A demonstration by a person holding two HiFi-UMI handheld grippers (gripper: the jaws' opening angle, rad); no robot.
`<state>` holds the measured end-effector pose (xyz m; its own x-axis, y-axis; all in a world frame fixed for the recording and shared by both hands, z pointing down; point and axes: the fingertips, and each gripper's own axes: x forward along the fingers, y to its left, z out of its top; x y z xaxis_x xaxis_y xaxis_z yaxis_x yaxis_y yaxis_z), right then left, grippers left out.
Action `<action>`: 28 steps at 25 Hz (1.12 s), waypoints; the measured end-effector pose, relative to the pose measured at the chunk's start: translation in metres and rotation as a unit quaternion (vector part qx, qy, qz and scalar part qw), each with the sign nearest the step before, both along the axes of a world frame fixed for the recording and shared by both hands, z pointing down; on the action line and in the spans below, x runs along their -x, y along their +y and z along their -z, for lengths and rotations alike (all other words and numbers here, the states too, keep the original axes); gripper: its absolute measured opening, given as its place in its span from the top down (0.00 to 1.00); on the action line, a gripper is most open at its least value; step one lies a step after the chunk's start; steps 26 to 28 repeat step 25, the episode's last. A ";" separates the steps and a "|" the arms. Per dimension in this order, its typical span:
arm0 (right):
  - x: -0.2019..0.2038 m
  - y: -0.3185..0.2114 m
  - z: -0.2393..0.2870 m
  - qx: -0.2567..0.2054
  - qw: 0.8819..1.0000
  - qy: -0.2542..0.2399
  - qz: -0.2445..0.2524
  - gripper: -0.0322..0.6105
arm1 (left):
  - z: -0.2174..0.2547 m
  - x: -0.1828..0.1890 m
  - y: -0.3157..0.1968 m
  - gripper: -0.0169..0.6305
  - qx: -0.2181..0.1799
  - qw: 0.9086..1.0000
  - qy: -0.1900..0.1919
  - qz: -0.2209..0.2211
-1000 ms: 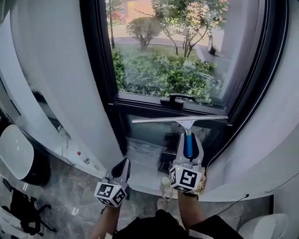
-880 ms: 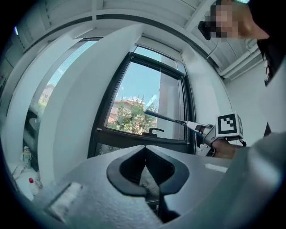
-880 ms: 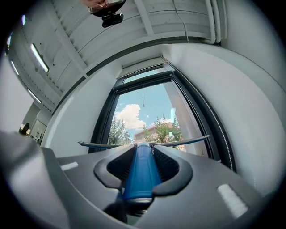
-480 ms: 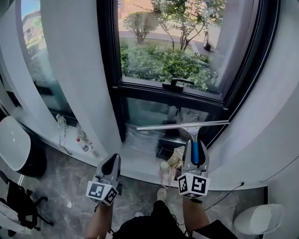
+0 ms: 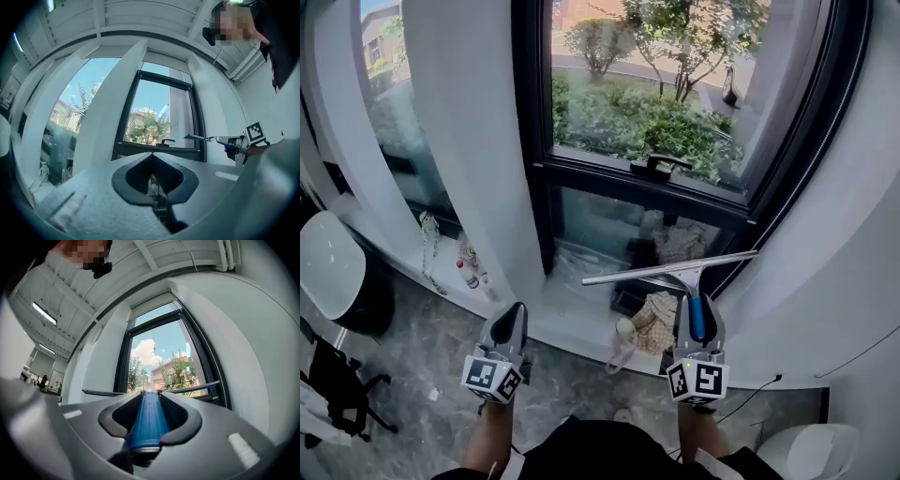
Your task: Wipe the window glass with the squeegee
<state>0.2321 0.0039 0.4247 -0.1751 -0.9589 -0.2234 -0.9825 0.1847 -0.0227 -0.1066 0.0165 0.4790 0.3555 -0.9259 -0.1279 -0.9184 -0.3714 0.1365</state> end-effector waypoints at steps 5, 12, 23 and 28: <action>-0.002 -0.008 0.011 -0.021 0.999 0.015 0.020 0.75 | 0.000 -0.013 -0.004 0.97 0.001 1.000 0.018 0.015; -0.001 -0.022 0.009 -0.022 0.999 0.015 0.039 0.75 | -0.010 -0.020 -0.016 0.97 0.012 1.000 0.014 0.020; -0.011 -0.034 0.010 -0.028 0.999 0.013 0.034 0.75 | -0.010 -0.029 -0.033 0.97 0.016 1.000 0.011 0.012; -0.011 -0.037 0.009 -0.026 0.999 0.015 0.034 0.75 | -0.010 -0.030 -0.035 0.97 0.017 1.000 0.010 0.010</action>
